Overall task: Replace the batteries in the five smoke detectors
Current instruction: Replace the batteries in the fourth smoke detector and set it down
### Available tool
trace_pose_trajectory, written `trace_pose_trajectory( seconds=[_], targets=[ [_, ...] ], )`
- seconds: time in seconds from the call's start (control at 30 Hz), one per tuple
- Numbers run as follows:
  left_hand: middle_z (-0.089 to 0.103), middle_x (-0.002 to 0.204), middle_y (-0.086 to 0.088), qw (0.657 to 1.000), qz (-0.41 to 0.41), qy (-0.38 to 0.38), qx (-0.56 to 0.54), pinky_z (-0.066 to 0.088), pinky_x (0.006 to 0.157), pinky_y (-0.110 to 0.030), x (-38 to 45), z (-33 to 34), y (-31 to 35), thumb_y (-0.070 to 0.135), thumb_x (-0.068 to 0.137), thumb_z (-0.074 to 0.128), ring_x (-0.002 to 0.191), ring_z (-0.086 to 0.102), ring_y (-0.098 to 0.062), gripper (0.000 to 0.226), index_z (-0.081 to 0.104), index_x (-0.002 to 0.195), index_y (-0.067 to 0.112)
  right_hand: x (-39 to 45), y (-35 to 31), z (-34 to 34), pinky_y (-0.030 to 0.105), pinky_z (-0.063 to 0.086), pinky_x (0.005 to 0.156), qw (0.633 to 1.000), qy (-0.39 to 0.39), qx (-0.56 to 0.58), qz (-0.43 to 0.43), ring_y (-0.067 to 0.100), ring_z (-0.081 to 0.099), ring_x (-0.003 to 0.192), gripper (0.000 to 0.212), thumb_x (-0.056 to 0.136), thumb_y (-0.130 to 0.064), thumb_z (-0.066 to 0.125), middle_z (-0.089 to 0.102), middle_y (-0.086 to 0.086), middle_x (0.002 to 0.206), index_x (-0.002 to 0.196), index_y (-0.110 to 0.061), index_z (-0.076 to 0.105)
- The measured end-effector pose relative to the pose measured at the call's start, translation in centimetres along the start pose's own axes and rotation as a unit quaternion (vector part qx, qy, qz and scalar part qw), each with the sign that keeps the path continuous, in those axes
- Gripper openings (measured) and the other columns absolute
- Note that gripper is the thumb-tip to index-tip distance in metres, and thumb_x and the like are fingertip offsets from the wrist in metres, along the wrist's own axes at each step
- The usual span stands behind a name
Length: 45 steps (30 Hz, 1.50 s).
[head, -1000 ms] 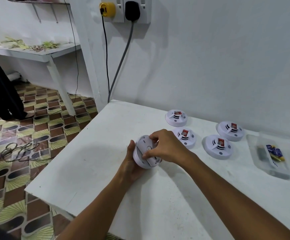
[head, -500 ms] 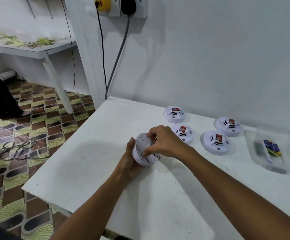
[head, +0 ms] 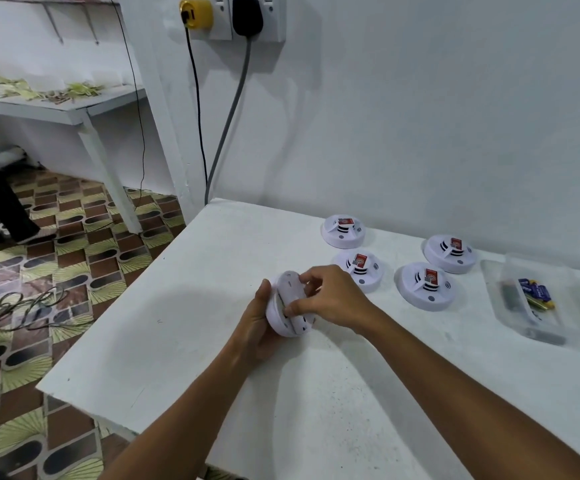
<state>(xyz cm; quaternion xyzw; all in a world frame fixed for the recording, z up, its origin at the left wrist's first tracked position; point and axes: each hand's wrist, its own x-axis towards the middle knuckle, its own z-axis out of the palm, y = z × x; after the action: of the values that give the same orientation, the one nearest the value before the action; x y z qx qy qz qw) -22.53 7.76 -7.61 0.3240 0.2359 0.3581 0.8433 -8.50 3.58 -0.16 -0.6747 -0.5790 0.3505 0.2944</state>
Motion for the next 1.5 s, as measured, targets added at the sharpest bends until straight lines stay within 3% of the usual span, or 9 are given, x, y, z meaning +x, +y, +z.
trace_pose_trajectory(
  seconds=[0.1,0.23,0.37,0.47,0.63,0.73,0.93,1.33,1.5],
  targets=[
    [0.065,0.120,-0.017,0.982,0.081,0.062,0.156,0.055,0.087,-0.037,0.2,1.1,-0.3,0.058,0.062,0.079,0.107,0.065,-0.029,0.085,0.058,0.124,0.005,-1.6,1.2,-1.1,0.047,0.059,0.081,0.973,-0.020,0.207,0.098,0.025,0.067,0.082,0.027,0.085,-0.030,0.069,0.069,0.014,0.091,0.097,-0.006,0.070],
    [0.070,0.114,0.006,0.898,0.118,0.094,0.414,0.054,0.092,-0.037,0.6,5.6,-0.5,0.061,0.081,0.060,0.105,0.065,-0.018,0.048,0.069,0.112,0.026,-3.6,2.4,-3.1,0.049,0.058,0.082,0.910,-0.035,0.390,0.140,0.033,0.070,0.097,0.030,0.096,-0.031,0.056,0.072,0.016,0.105,0.109,-0.008,0.069],
    [0.057,0.121,0.008,0.918,0.062,0.092,0.381,0.045,0.094,-0.032,1.6,8.2,-0.2,0.057,0.098,0.023,0.112,0.056,-0.016,0.051,0.057,0.128,0.033,-5.0,4.9,-4.8,0.048,0.057,0.084,0.887,-0.002,0.442,0.129,0.032,0.070,0.095,0.023,0.095,-0.015,0.055,0.072,0.016,0.106,0.111,-0.005,0.067],
    [0.058,0.122,0.004,0.925,0.076,0.073,0.365,0.053,0.090,-0.036,2.2,7.8,-0.3,0.038,0.101,0.041,0.106,0.061,-0.016,0.024,0.054,0.120,0.035,-5.8,7.4,-5.5,0.048,0.055,0.081,0.830,0.027,0.538,0.143,0.032,0.066,0.092,0.023,0.090,-0.010,0.053,0.068,0.018,0.108,0.107,-0.004,0.067],
    [0.070,0.111,-0.012,0.956,-0.040,0.008,0.290,0.059,0.073,-0.044,2.1,6.7,-2.1,0.009,0.091,0.062,0.095,0.070,-0.032,0.030,0.060,0.120,0.015,-7.0,10.4,-5.0,0.051,0.056,0.083,0.753,0.048,0.647,0.114,0.038,0.062,0.107,0.035,0.081,-0.005,0.052,0.063,0.024,0.121,0.114,0.000,0.062],
    [0.072,0.107,-0.014,0.958,-0.038,0.013,0.284,0.059,0.074,-0.046,2.1,6.2,-3.2,0.000,0.090,0.060,0.094,0.070,-0.034,0.030,0.062,0.119,0.008,-7.3,11.3,-4.4,0.052,0.052,0.090,0.778,0.056,0.617,0.108,0.038,0.061,0.109,0.040,0.082,0.000,0.052,0.060,0.026,0.125,0.122,0.000,0.059],
    [0.070,0.115,-0.013,0.954,-0.029,-0.014,0.298,0.057,0.082,-0.050,1.9,5.3,-3.5,0.005,0.090,0.061,0.102,0.068,-0.033,0.032,0.061,0.123,0.009,-7.3,11.8,-3.4,0.039,0.058,0.076,0.861,0.077,0.491,0.107,0.033,0.066,0.106,0.065,0.070,0.019,0.069,0.067,0.018,0.118,0.124,-0.014,0.055],
    [0.070,0.118,-0.007,0.955,-0.010,-0.049,0.291,0.059,0.078,-0.039,1.6,4.8,-3.9,0.007,0.093,0.055,0.107,0.067,-0.029,0.031,0.060,0.122,0.016,-6.9,12.1,-2.3,0.040,0.056,0.078,0.865,0.117,0.472,0.120,0.033,0.065,0.107,0.069,0.063,0.021,0.071,0.069,0.013,0.113,0.118,-0.019,0.059],
    [0.068,0.120,-0.010,0.957,-0.016,-0.053,0.286,0.057,0.086,-0.048,1.6,4.6,-3.8,0.008,0.093,0.055,0.109,0.065,-0.032,0.032,0.060,0.123,0.016,-6.8,12.4,-2.3,0.042,0.057,0.080,0.867,0.116,0.470,0.120,0.033,0.064,0.109,0.070,0.063,0.020,0.072,0.069,0.012,0.114,0.119,-0.020,0.058]
  ],
)
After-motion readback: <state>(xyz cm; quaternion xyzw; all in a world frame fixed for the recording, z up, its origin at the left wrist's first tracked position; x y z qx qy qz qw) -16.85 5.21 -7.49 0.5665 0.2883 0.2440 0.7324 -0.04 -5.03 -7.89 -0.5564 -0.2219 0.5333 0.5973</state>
